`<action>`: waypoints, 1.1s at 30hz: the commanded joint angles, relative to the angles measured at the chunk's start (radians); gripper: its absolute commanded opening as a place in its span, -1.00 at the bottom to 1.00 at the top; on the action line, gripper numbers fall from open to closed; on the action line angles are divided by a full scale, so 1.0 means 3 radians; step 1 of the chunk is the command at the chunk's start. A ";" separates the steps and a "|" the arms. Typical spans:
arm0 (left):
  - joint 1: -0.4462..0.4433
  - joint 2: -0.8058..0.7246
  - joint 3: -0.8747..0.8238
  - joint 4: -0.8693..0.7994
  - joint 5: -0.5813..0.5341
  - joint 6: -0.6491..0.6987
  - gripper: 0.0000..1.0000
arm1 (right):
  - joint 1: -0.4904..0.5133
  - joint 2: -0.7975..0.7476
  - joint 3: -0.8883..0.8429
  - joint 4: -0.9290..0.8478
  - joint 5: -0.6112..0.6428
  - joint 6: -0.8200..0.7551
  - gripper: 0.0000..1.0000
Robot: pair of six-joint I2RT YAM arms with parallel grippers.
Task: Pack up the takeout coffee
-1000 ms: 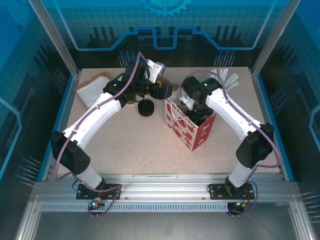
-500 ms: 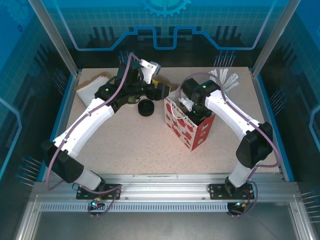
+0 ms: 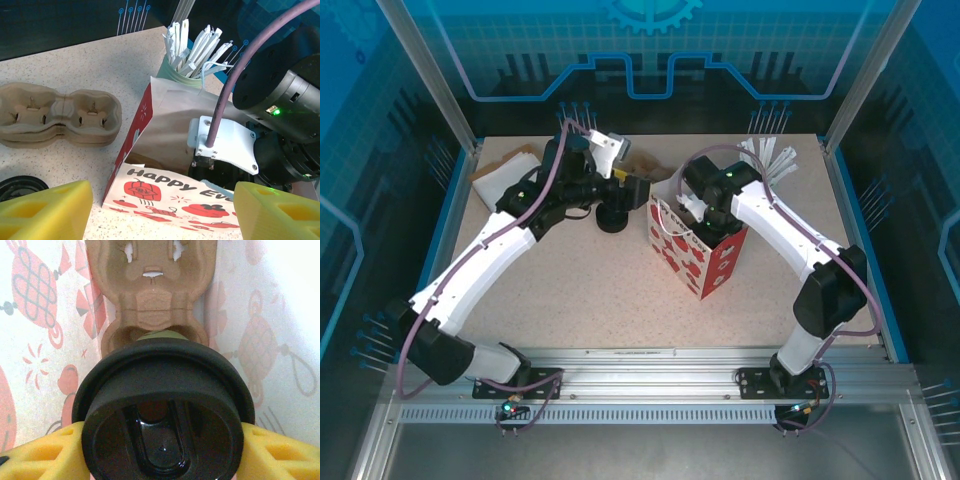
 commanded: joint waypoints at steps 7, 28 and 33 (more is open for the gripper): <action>-0.0022 -0.0246 -0.0158 0.0072 -0.0153 -0.0081 0.52 | 0.0020 -0.0096 -0.0032 0.0015 -0.0039 0.0023 -0.26; -0.0020 -0.0355 -0.0255 0.0054 -0.0210 -0.0080 0.53 | 0.0026 -0.0116 -0.0039 -0.0013 -0.0015 0.0024 -0.26; -0.0022 -0.0363 -0.0251 0.0054 -0.0218 -0.0075 0.53 | 0.0027 -0.0097 -0.0044 -0.0014 -0.0018 0.0016 -0.26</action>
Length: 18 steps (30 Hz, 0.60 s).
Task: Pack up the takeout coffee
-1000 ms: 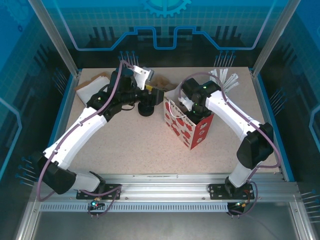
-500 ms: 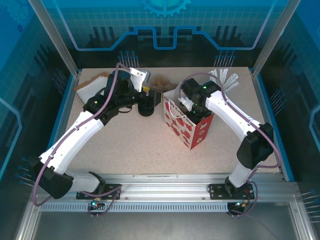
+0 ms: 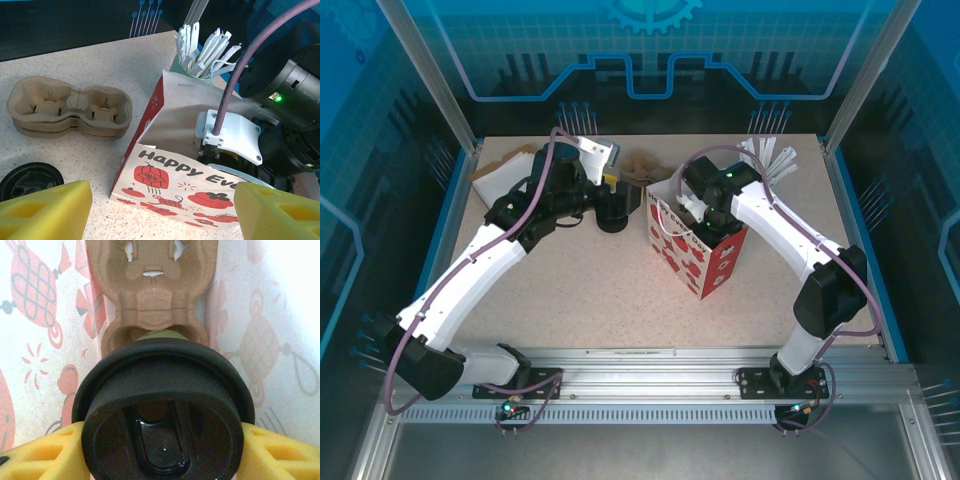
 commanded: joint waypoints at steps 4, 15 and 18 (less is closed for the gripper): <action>-0.0018 -0.0091 -0.0027 0.0035 -0.0067 -0.0010 0.53 | 0.0024 -0.0074 -0.0032 -0.0026 -0.0029 0.0013 -0.26; -0.0022 -0.0095 -0.0032 0.0035 -0.0069 -0.0008 0.54 | 0.0024 -0.0064 -0.0037 -0.0028 -0.0051 0.0004 -0.26; -0.0022 -0.0094 -0.0036 0.0039 -0.0066 -0.0008 0.54 | 0.0019 -0.0057 -0.0038 -0.0030 -0.0049 0.0000 -0.26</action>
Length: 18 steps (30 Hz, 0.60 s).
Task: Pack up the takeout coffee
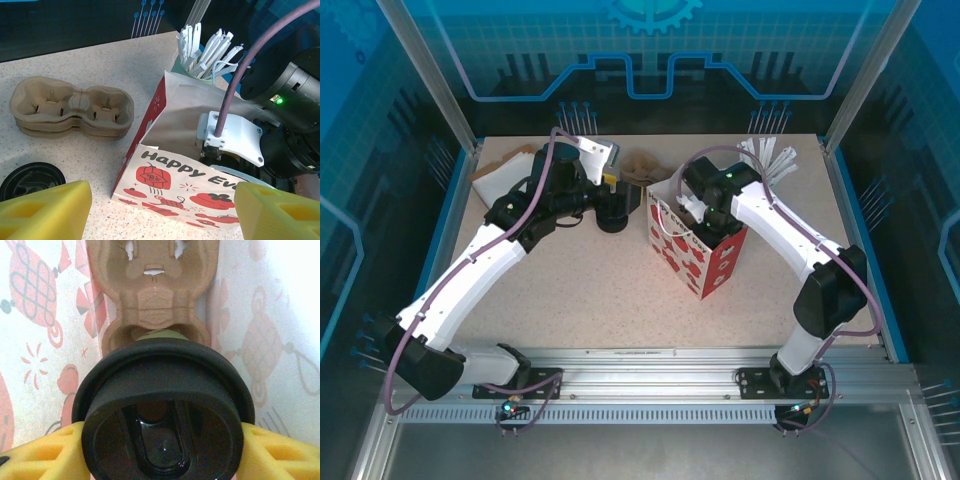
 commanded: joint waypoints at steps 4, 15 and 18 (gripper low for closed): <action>-0.0022 -0.0095 -0.0036 0.0039 -0.0048 0.0000 0.54 | 0.0019 -0.0054 -0.0016 -0.0027 -0.0063 0.0001 -0.26; -0.0022 -0.0105 -0.0035 0.0019 -0.0078 0.0008 0.53 | 0.0018 -0.0034 0.0003 -0.0056 -0.0067 -0.0001 -0.26; -0.0022 -0.0116 -0.0043 0.0019 -0.0079 0.0008 0.54 | 0.0019 -0.0028 0.0008 -0.0074 -0.0067 -0.0001 -0.26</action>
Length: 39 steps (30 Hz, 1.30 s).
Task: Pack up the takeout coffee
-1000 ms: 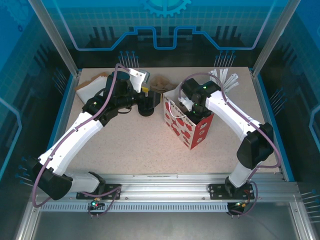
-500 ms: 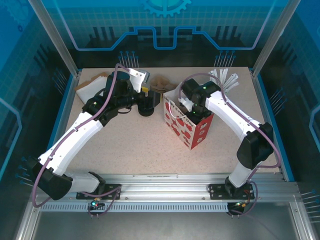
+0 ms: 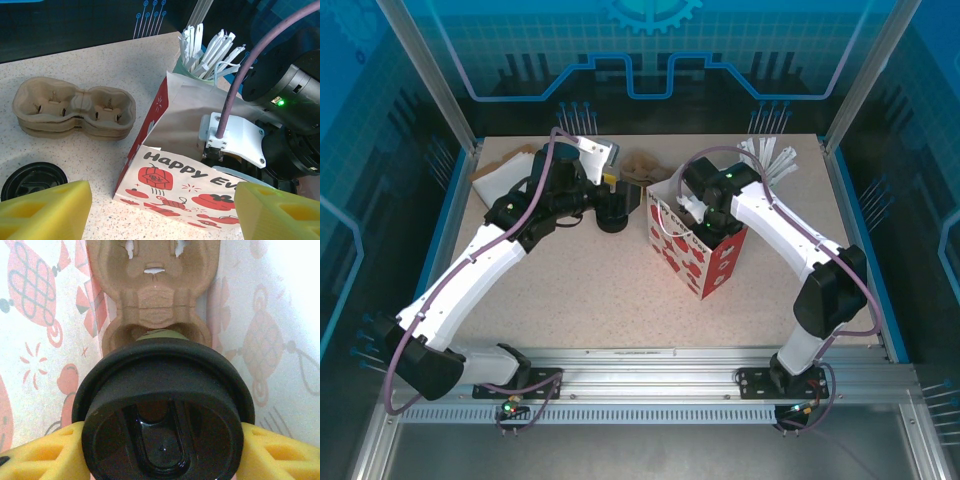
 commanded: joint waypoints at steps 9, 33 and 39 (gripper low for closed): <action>-0.0022 -0.0100 -0.0050 0.0027 -0.0048 0.0011 0.54 | 0.0019 -0.0008 0.0061 -0.0141 -0.0022 -0.0006 -0.26; -0.0020 -0.0095 -0.0080 0.0042 -0.0039 0.0005 0.54 | 0.0009 0.0149 0.0008 -0.0028 0.0006 -0.0011 -0.27; -0.0019 -0.0105 -0.0090 0.0045 -0.0027 0.0002 0.54 | -0.0019 0.0176 -0.0049 0.0022 0.0002 -0.0023 -0.27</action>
